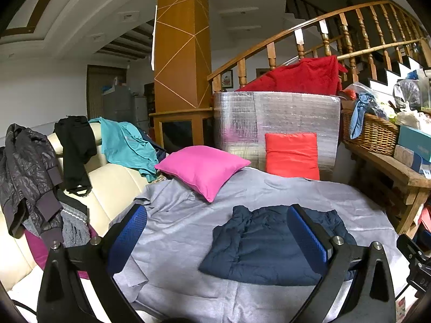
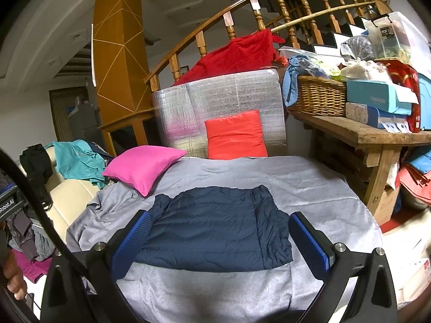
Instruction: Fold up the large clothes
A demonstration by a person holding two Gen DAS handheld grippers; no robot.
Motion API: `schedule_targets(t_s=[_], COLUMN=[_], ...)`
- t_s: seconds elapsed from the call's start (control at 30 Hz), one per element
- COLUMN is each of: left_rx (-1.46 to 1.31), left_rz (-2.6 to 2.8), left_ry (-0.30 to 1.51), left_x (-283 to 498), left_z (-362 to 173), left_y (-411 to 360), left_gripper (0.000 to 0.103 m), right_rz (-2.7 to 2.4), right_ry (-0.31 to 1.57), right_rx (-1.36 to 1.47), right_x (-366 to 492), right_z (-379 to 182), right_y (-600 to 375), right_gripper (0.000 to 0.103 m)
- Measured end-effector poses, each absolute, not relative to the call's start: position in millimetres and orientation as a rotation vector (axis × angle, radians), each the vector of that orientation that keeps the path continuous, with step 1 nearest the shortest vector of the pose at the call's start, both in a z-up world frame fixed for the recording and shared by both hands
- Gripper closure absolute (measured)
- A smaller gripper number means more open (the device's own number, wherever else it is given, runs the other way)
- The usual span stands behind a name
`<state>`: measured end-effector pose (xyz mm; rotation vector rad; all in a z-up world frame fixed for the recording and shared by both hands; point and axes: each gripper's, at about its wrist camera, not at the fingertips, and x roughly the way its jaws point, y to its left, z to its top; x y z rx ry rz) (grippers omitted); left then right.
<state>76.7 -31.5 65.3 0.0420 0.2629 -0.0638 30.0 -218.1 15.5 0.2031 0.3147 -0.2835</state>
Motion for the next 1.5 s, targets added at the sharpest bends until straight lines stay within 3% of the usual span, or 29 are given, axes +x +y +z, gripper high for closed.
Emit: schedule_targets(t_s=[1.5], left_rx=[0.039], left_rz=[-0.074], left_ry=[0.309], left_x=[84.8], left_z=[57.8], left_y=[-24.8], left_gripper=[0.000], right_rz=[-0.285], right_ry=[0.320], right_rx=[0.198], right_x=[33.9], right_z=[15.3], right_y=[-209.3], right_gripper=[0.000])
